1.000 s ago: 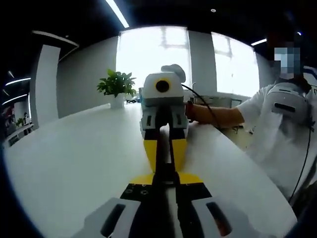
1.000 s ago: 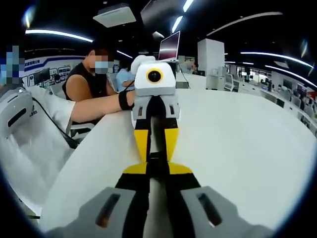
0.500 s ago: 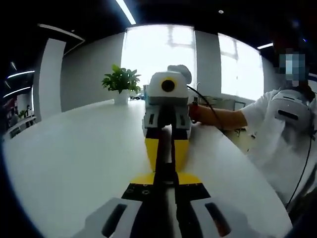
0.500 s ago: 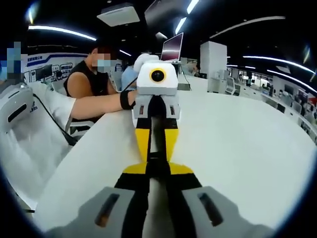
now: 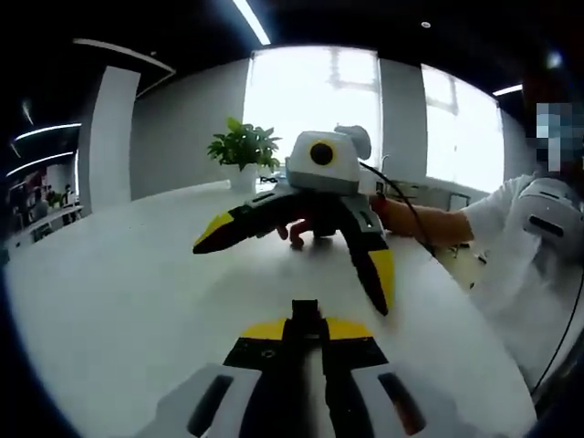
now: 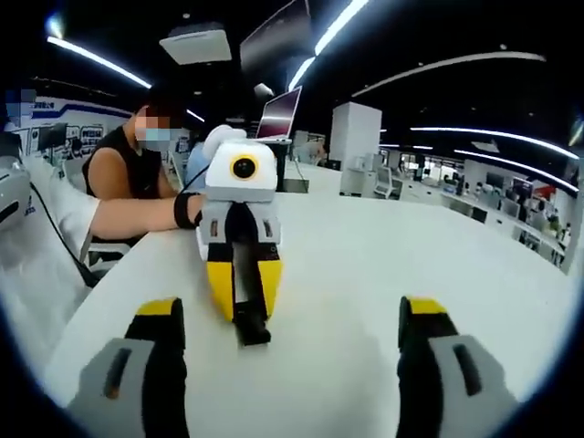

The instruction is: Snap the two parts of the plastic buckle together until the buckle closes and remains connected.

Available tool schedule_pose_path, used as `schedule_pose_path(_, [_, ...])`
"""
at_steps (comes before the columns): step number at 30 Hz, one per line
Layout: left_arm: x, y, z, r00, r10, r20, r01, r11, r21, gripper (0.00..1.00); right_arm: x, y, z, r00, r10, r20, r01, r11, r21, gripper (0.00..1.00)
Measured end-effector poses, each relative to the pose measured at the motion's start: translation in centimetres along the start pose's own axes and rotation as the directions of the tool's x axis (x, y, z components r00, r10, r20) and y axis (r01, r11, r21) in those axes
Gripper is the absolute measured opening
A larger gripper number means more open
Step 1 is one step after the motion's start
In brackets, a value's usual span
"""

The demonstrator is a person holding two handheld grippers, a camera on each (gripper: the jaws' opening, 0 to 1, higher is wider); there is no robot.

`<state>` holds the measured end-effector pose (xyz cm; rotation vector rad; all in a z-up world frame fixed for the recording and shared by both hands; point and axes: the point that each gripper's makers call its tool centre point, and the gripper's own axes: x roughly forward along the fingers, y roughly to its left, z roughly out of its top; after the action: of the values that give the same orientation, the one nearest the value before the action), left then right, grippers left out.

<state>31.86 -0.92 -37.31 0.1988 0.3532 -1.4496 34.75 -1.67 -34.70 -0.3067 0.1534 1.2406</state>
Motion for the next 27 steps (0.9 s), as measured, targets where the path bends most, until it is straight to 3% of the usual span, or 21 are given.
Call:
schedule_pose_path(7, [-0.4, 1.2, 0.4, 1.0, 0.015, 0.011, -0.015, 1.0, -0.027, 0.11, 0.1, -0.7, -0.4, 0.999, -0.027, -0.025, 0.027, 1.0, -0.001, 1.0])
schedule_pose_path(12, [-1.1, 2.7, 0.9, 0.997, 0.074, 0.036, -0.073, 0.997, -0.027, 0.11, -0.6, -2.9, 0.8, 0.993, -0.116, 0.037, 0.116, 0.993, 0.008, 1.0])
schedule_pose_path(14, [-1.4, 3.2, 1.3, 0.991, 0.119, 0.058, -0.118, 0.993, -0.03, 0.11, -1.3, -4.0, 1.8, 0.984, -0.153, 0.09, 0.15, 0.988, 0.043, 1.0])
schedule_pose_path(17, [-2.0, 4.4, 1.6, 0.984, 0.161, 0.073, -0.16, 0.987, -0.025, 0.11, -2.0, -6.0, 2.5, 0.968, -0.221, 0.123, 0.215, 0.975, 0.056, 1.0])
schedule_pose_path(19, [-2.3, 4.7, 1.9, 0.978, 0.191, 0.09, -0.188, 0.982, -0.032, 0.11, -2.3, -6.2, 2.6, 0.96, -0.241, 0.145, 0.233, 0.97, 0.069, 1.0])
schedule_pose_path(23, [-2.6, 5.0, 2.0, 0.965, 0.242, 0.1, -0.238, 0.97, -0.057, 0.11, -3.1, -7.0, 2.2, 0.949, -0.288, 0.132, 0.281, 0.957, 0.067, 0.92])
schedule_pose_path(25, [-2.9, 5.5, 1.9, 0.959, 0.268, 0.095, -0.263, 0.963, -0.066, 0.11, -3.2, -7.5, 2.2, 0.942, -0.306, 0.139, 0.3, 0.952, 0.066, 0.93])
schedule_pose_path(27, [-3.5, 6.8, 2.0, 0.943, 0.317, 0.099, -0.311, 0.948, -0.072, 0.11, -3.4, -8.0, 2.1, 0.935, -0.328, 0.136, 0.319, 0.944, 0.081, 0.95])
